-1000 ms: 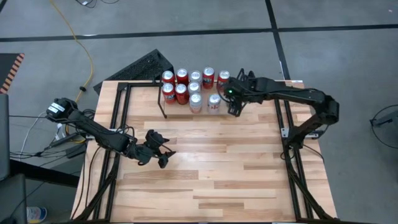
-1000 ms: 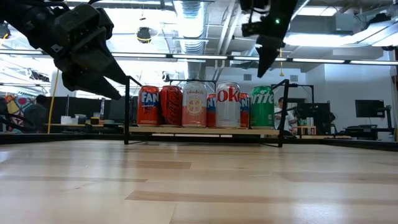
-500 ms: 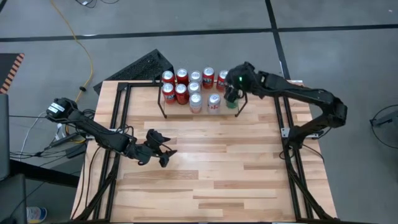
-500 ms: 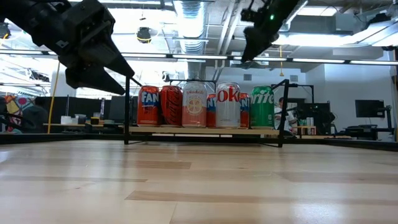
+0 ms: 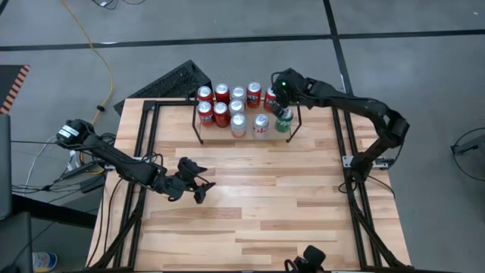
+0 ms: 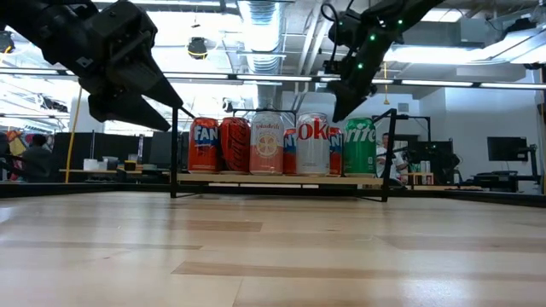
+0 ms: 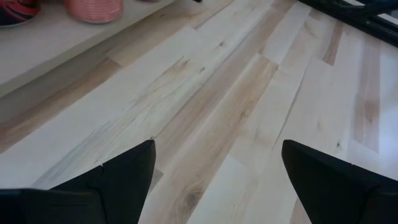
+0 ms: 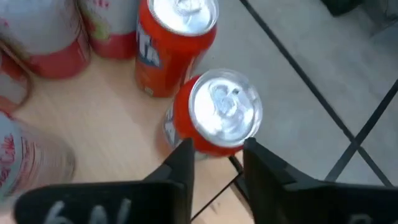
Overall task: Place canned beverage on shelf
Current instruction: Adjust the red soda can on the shelf
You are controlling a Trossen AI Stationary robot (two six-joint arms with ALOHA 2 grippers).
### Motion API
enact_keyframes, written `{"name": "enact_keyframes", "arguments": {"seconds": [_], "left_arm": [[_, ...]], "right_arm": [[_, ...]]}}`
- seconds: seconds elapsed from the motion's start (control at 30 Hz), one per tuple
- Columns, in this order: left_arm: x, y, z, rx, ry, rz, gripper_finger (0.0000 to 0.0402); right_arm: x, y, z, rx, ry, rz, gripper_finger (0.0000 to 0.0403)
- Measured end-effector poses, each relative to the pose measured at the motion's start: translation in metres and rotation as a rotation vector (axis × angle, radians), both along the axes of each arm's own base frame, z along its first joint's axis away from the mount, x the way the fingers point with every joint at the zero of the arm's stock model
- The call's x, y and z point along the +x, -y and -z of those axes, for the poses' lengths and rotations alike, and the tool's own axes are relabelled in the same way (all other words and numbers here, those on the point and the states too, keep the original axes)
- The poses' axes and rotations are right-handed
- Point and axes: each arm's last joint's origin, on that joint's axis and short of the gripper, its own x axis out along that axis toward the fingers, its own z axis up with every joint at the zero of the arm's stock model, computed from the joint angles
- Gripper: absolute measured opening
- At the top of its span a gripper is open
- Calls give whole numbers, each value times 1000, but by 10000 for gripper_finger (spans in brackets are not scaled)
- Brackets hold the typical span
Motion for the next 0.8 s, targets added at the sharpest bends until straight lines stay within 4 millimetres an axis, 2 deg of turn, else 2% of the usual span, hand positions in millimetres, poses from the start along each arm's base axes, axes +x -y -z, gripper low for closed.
{"name": "enact_keyframes", "arguments": {"seconds": [0.13, 0.27, 0.8], "left_arm": [[0, 0, 0, 14, 1, -8, 334], [0, 0, 0, 15, 0, -8, 334], [0, 0, 0, 15, 0, -7, 334]], "right_arm": [[0, 1, 1, 8, 0, -4, 85], [0, 0, 1, 28, 15, -11, 71], [3, 0, 0, 52, 70, -44, 67]]}}
